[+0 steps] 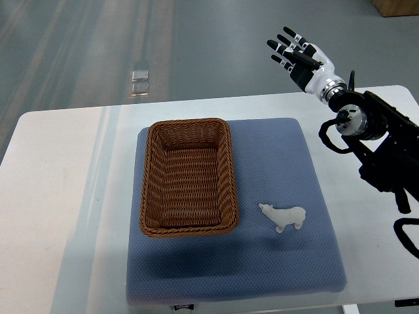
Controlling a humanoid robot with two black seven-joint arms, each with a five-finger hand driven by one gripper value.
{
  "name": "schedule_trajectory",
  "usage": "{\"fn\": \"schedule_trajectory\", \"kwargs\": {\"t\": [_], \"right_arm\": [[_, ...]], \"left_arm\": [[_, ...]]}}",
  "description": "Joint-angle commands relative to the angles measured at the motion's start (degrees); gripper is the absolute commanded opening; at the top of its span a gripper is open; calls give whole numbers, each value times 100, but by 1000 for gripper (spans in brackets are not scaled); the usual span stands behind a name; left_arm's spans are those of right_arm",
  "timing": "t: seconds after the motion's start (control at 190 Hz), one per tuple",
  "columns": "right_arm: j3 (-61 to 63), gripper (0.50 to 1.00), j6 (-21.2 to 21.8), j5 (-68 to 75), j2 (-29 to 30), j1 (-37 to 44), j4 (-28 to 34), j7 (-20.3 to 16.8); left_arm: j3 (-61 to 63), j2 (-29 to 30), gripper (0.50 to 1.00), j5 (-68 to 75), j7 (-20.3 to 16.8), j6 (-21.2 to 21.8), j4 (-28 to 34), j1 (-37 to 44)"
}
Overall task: Place white bear in brown basket with right hand
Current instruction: 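Raise the right hand and swing it over toward the white bear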
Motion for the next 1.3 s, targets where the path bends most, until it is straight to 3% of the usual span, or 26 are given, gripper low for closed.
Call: {"fn": "schedule_trajectory", "kwargs": {"t": [0.0, 0.079, 0.206, 0.332, 0.416, 0.553, 0.827, 1.159, 1.296], "right_arm": [[-781, 924, 259, -602, -436, 468, 68, -226], [-1406, 924, 593, -1227, -753, 855, 262, -437], [-2776, 924, 1384, -2421, -1482, 1680, 1044, -1333], [-4191, 924, 2236, -2536, -1992, 2849, 1615, -2221], [-4543, 924, 2501, -2282, -2229, 3350, 2019, -2573], [-4640, 924, 2580, -1412, -2660, 3755, 2722, -3012], [-4772, 921, 2492, -708, -3390, 3790, 3979, -3101], [-4675, 919, 1815, -813, -3425, 2718, 4401, -2793], [-4500, 919, 1718, -1033, -3460, 2200, 4648, -2705]], "left_arm": [[2, 0, 1000, -1, 4, -3, -8, -8], [2, 0, 1000, 8, 4, -3, -17, -26], [2, 0, 1000, 17, 4, -3, -17, -78], [2, 0, 1000, 17, -5, -3, -17, -87], [2, 0, 1000, 17, 4, -3, -17, -96], [2, 0, 1000, 17, 4, -3, -17, -131], [2, 0, 1000, 26, 4, -12, -17, -131], [2, 0, 1000, 17, 4, -3, -8, -140], [2, 0, 1000, 17, 4, -3, -8, -140]]}}
